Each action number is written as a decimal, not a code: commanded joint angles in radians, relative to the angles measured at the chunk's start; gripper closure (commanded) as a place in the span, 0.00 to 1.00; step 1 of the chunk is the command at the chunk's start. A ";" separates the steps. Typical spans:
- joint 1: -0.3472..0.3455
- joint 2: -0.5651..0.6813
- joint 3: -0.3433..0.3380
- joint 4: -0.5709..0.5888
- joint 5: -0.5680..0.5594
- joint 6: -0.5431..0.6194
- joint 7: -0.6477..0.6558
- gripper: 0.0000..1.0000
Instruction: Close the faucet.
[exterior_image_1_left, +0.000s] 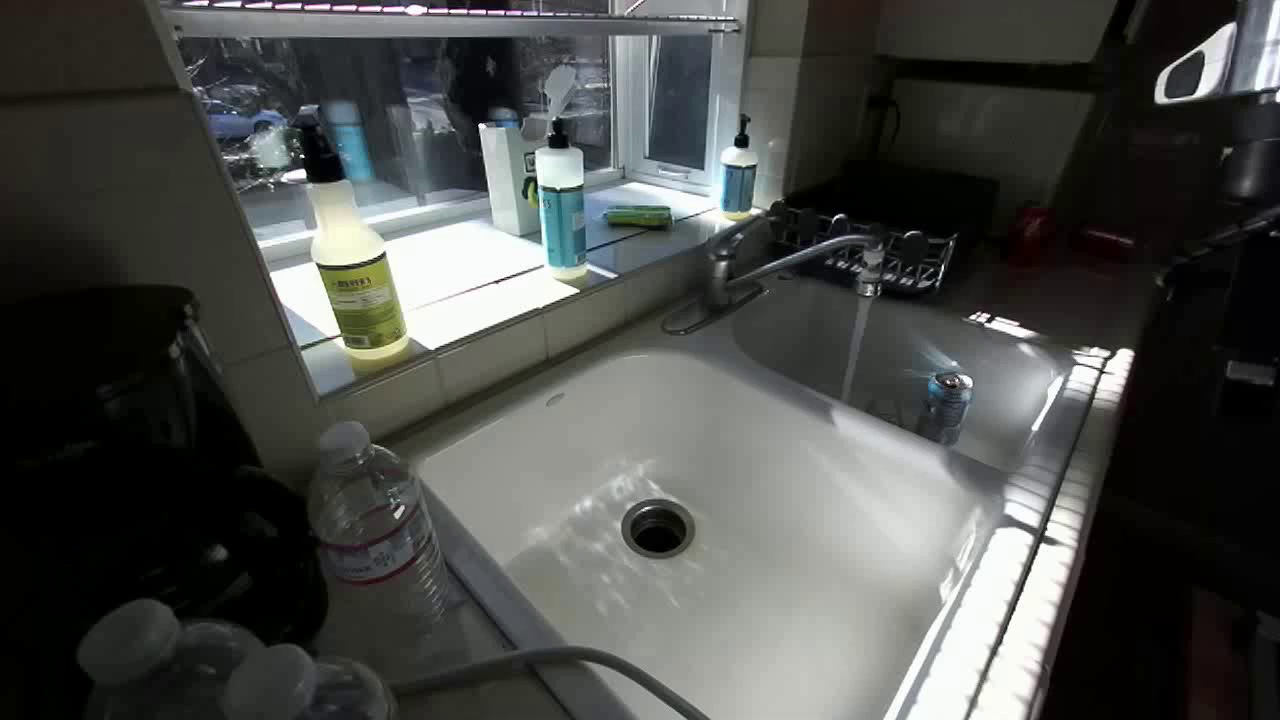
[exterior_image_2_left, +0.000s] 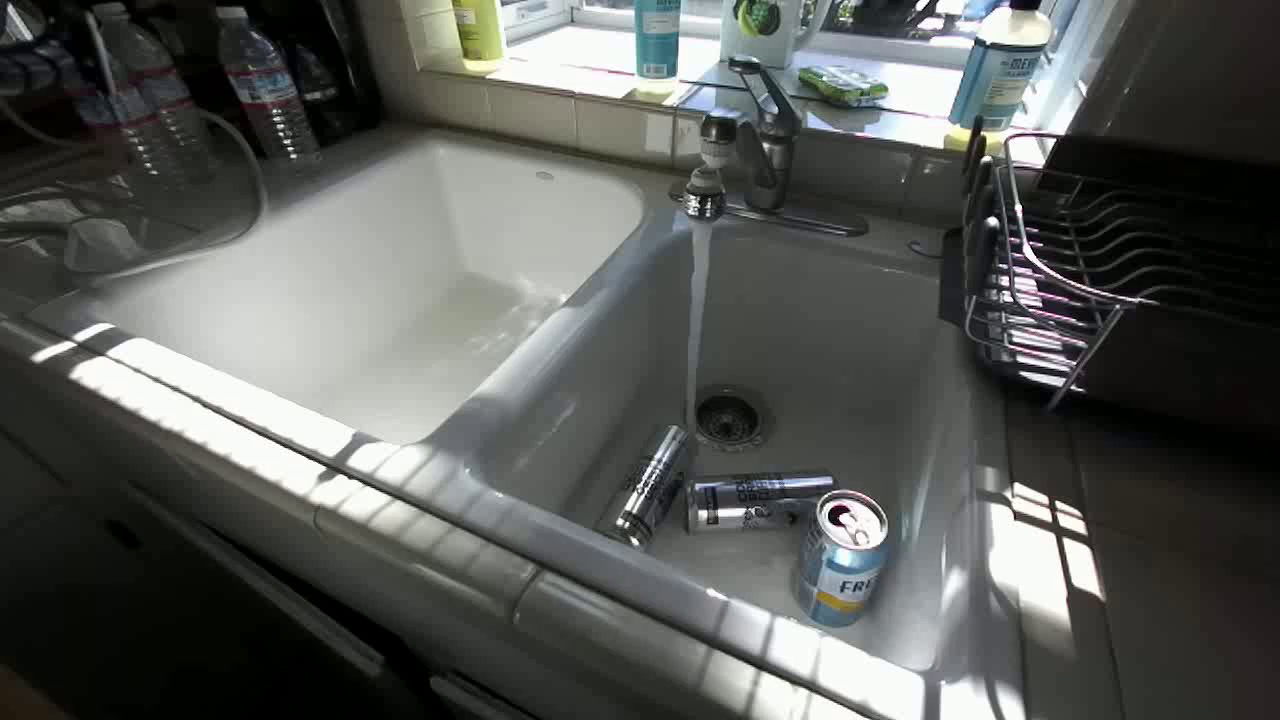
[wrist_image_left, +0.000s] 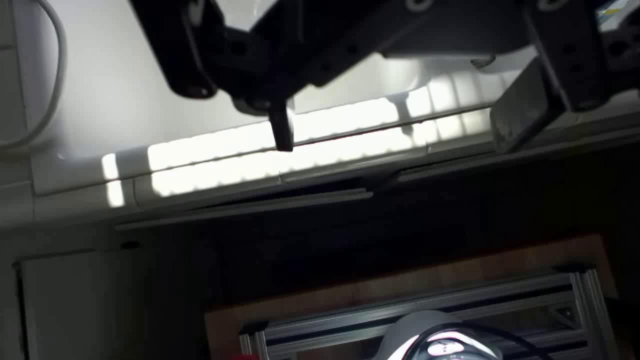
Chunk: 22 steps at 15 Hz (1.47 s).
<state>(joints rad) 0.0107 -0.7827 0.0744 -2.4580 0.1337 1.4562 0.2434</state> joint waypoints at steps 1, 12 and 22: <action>-0.014 0.000 0.010 0.002 0.005 -0.003 -0.008 0.00; -0.084 0.004 -0.005 0.027 -0.133 0.038 0.003 0.00; -0.175 0.143 -0.066 0.190 -0.491 0.570 -0.032 0.00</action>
<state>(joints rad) -0.1538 -0.7257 0.0155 -2.3250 -0.3066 1.8889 0.2098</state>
